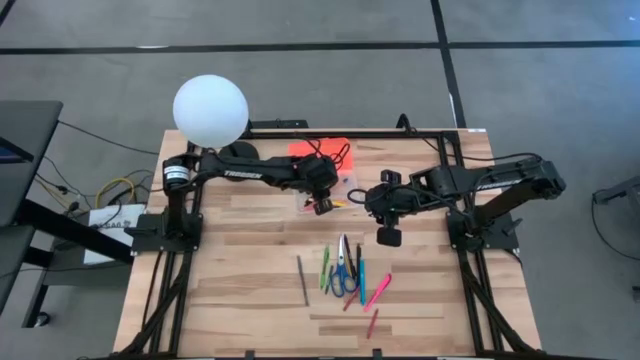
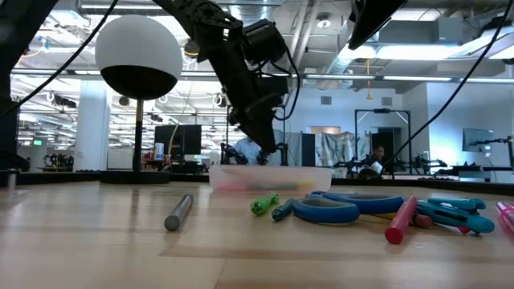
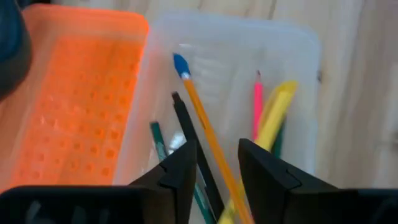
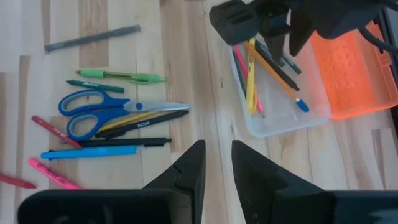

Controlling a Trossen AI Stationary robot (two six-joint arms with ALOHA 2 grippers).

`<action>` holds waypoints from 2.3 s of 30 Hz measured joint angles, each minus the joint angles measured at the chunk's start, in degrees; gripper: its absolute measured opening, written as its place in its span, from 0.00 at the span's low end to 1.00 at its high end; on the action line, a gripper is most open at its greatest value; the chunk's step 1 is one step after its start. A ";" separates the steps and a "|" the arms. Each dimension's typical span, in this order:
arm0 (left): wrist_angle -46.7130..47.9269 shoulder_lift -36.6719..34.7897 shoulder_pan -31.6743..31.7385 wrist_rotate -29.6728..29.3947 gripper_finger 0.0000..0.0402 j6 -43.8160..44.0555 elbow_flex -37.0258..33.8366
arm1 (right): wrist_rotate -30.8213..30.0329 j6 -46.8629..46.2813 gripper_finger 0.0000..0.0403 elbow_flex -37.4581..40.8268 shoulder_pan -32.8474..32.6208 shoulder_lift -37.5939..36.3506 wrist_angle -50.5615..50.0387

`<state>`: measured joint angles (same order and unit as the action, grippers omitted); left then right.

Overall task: Pick & place school supplies into a supply box
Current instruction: Put the pink pen into the supply box

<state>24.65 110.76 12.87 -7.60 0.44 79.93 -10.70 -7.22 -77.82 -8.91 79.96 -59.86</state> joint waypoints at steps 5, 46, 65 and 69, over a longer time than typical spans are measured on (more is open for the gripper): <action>1.92 -2.89 -0.27 3.47 0.33 0.49 1.37 | 1.28 0.62 0.18 0.97 -1.05 -0.10 -2.16; 24.35 -17.90 -14.42 -7.73 0.31 18.28 5.37 | 21.05 10.57 0.18 39.23 -18.87 5.38 52.28; 27.37 -17.90 -16.14 -9.79 0.31 19.79 5.35 | 16.78 9.18 0.18 39.21 -19.85 11.30 50.18; 27.36 -17.90 -16.14 -9.79 0.31 19.79 5.35 | 16.76 8.93 0.18 39.01 -19.85 11.15 47.14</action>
<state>52.01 92.86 -3.27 -17.39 20.23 85.27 6.07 1.71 -38.81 -28.75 91.11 -12.73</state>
